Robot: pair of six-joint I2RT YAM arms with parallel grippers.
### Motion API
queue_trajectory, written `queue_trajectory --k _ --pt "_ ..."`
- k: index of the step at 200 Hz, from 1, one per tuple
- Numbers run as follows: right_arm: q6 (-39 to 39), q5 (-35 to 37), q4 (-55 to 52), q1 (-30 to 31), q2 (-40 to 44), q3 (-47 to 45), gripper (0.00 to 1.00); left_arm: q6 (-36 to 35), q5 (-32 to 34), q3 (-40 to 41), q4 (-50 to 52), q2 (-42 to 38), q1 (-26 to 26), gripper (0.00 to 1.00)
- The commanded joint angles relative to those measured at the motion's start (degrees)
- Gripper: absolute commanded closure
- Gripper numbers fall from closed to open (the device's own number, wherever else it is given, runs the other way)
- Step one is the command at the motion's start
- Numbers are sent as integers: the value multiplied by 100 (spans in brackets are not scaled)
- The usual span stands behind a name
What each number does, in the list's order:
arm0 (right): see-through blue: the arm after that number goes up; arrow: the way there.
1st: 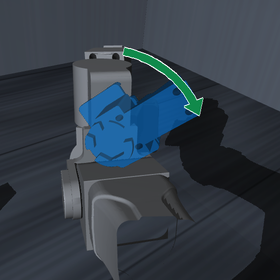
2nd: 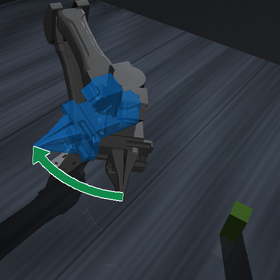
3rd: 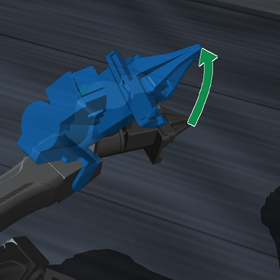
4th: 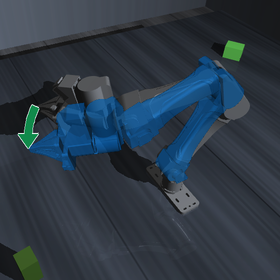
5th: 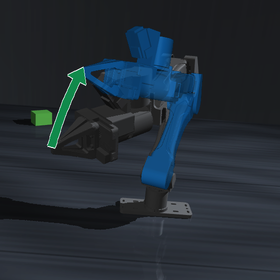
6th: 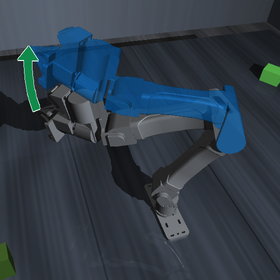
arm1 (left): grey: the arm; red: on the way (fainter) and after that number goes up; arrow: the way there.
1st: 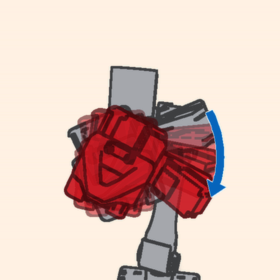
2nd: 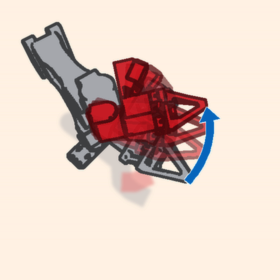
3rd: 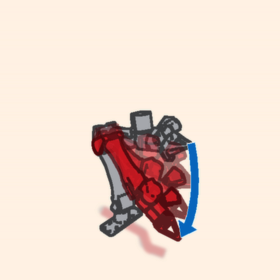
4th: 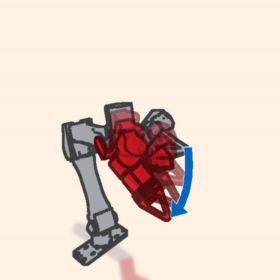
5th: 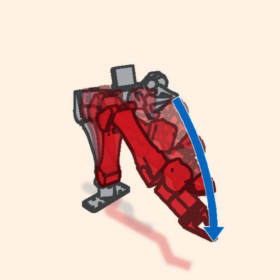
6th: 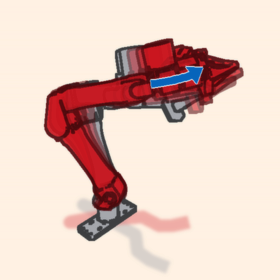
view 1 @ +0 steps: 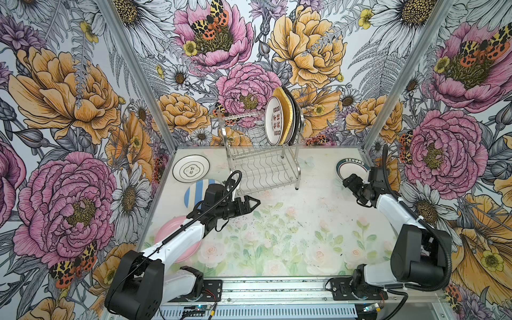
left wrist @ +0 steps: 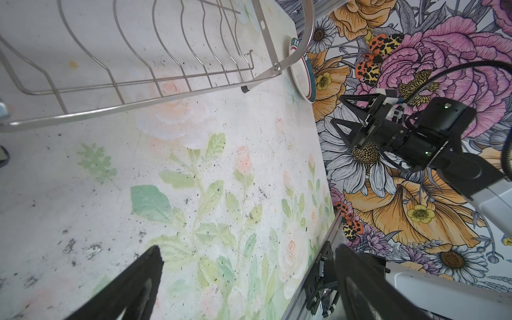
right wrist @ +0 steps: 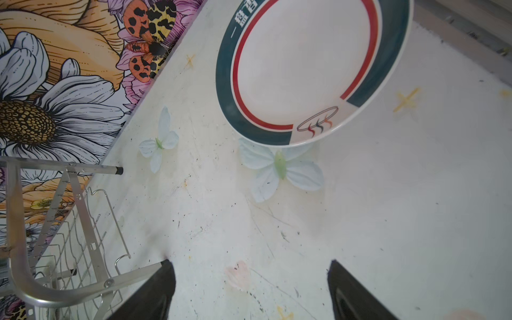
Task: Load plates into a dish rack
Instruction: Pick up the plate from the top-right of the table.
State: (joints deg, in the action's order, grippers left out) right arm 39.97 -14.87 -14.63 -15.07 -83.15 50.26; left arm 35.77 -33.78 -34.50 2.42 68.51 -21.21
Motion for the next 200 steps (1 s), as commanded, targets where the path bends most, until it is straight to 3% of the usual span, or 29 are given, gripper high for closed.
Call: queue_trajectory --k 1,87,200 --pt "428 -529 1121 -310 -288 -149 14 -114 118 -101 -233 77 -32 2" --pt "1433 -901 2835 -881 -1844 7 22 -140 64 -92 -276 214 25 2" --pt "2548 -1034 4231 -1217 -2855 -32 52 -149 19 -68 -303 288 143 2"
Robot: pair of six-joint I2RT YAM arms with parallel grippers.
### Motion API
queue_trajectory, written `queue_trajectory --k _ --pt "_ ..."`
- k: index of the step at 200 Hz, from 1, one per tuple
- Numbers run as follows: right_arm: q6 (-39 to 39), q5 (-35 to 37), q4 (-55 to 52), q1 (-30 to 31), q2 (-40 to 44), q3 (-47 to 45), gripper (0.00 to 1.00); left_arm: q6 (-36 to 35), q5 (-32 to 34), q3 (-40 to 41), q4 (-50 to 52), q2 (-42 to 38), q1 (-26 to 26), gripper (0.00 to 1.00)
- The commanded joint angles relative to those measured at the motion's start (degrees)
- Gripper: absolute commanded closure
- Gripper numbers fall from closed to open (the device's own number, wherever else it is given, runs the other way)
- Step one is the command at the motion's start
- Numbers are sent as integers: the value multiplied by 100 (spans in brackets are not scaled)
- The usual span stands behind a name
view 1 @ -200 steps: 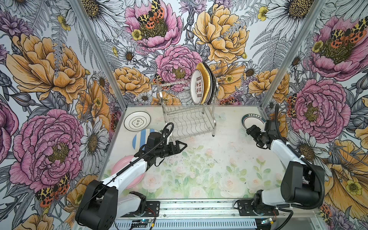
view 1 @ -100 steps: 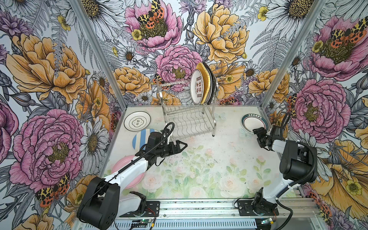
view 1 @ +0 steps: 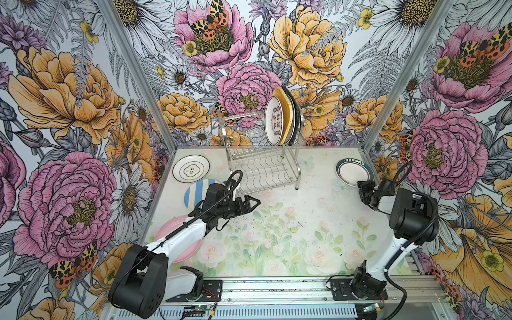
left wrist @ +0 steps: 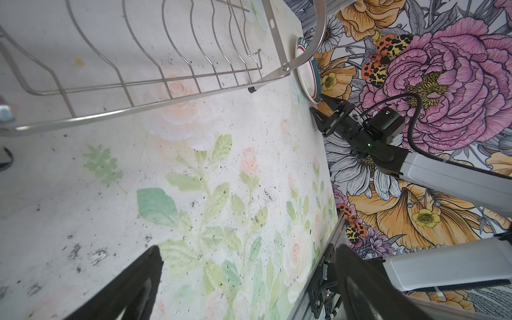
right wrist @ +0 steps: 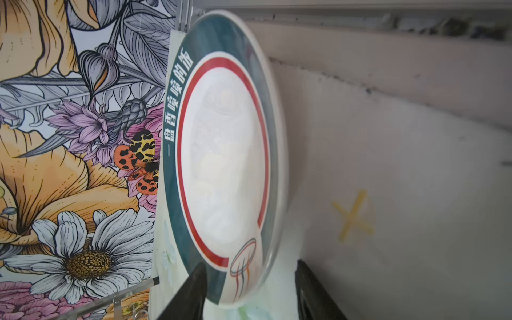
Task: Load plates into a dish rack
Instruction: Pick up the plate from the top-right of the table.
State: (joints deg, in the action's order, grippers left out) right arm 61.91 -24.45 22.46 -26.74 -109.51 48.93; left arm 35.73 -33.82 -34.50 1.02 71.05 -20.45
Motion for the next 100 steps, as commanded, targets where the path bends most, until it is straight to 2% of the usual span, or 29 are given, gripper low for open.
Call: queue_trajectory --k 1,100 --pt "360 -73 531 -50 -224 101 52 -145 20 -67 -163 33 67 2" --pt "752 -40 841 -50 -840 318 68 -145 13 -59 -160 62 102 2"
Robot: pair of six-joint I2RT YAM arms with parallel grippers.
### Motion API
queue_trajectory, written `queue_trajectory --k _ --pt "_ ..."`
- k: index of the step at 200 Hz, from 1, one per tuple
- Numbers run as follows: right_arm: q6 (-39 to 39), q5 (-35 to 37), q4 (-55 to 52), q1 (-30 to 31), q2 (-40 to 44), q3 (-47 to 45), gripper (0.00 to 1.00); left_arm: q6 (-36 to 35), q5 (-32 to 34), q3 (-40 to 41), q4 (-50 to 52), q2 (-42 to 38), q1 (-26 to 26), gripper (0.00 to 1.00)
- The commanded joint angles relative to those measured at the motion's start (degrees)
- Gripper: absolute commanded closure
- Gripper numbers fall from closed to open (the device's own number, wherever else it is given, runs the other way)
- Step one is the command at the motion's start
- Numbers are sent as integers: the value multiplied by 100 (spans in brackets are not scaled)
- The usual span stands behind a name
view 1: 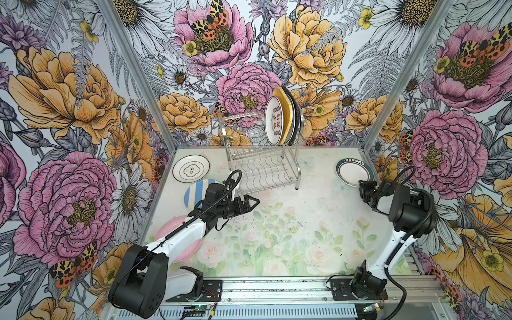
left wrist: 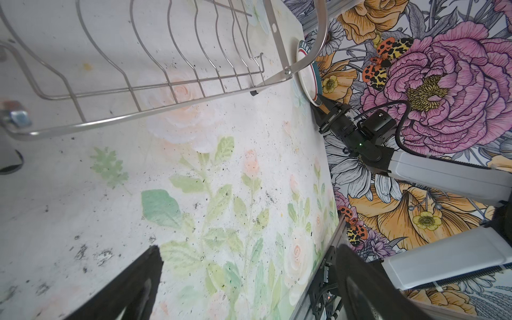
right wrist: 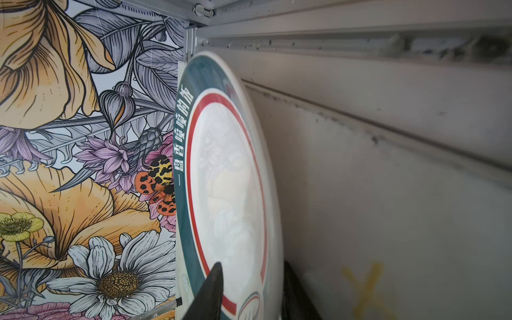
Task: Load plates into a dish rack
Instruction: Pick up the plate from the top-right of the table.
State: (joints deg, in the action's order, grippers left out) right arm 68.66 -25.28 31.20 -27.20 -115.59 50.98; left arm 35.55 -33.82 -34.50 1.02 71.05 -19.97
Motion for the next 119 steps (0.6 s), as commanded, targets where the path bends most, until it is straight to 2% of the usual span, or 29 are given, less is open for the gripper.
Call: queue_trajectory --k 1,45,86,119 --pt "77 42 -34 -5 -239 109 68 -128 15 -58 -162 60 54 2" --pt "147 -11 70 19 -394 151 81 -110 24 -50 -163 43 52 2" --pt "191 -47 79 37 -442 186 100 -112 31 -48 -152 2 54 2" --pt "258 -127 217 66 -393 140 100 -111 34 -48 -137 -55 45 2"
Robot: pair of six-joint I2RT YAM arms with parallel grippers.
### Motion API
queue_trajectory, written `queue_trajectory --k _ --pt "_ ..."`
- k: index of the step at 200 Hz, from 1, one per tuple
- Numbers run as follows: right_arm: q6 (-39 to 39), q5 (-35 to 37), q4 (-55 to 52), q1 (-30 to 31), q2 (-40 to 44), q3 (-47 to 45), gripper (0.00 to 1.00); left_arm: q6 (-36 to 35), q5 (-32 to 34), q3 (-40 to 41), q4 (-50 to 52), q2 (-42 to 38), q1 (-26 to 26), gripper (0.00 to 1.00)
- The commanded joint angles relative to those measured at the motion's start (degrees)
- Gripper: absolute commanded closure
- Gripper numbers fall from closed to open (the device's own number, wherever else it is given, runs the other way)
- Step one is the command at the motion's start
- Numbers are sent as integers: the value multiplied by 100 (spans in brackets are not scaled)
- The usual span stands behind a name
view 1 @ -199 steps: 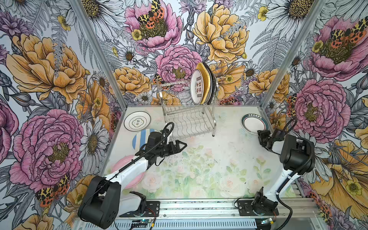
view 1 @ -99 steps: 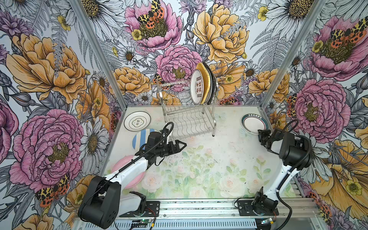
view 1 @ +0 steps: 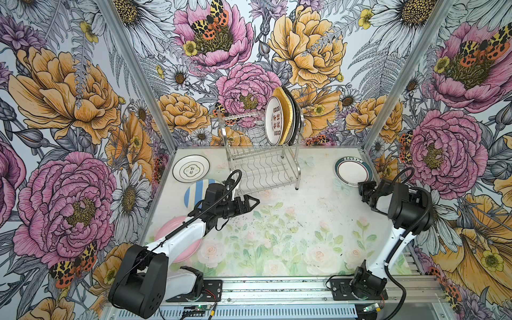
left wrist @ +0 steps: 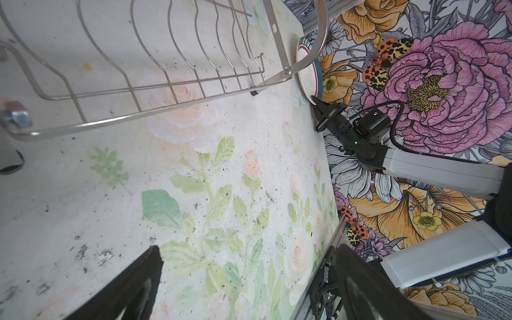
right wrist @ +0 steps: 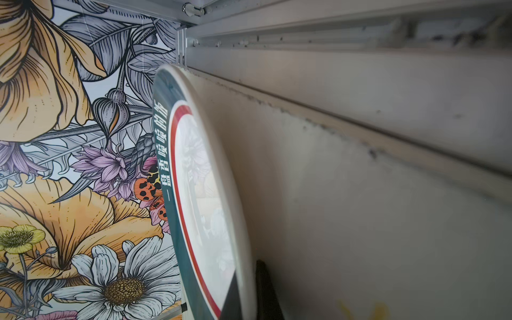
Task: Load plates into a dish rack
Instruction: Pick up the plate from the top-right of the table.
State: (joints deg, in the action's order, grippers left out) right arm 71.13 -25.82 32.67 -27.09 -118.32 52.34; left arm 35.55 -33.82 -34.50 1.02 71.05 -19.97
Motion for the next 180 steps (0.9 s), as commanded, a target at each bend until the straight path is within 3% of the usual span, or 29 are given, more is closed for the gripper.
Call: queue_trajectory --k 1,77,180 --pt "13 -76 72 55 -116 5 100 -111 30 -48 -137 -55 45 2" --pt "-9 -394 90 113 770 -389 100 -119 33 -133 -124 -86 -14 2" --pt "-339 -1167 -545 369 2833 -1449 100 -139 36 -291 -128 -58 -312 2"
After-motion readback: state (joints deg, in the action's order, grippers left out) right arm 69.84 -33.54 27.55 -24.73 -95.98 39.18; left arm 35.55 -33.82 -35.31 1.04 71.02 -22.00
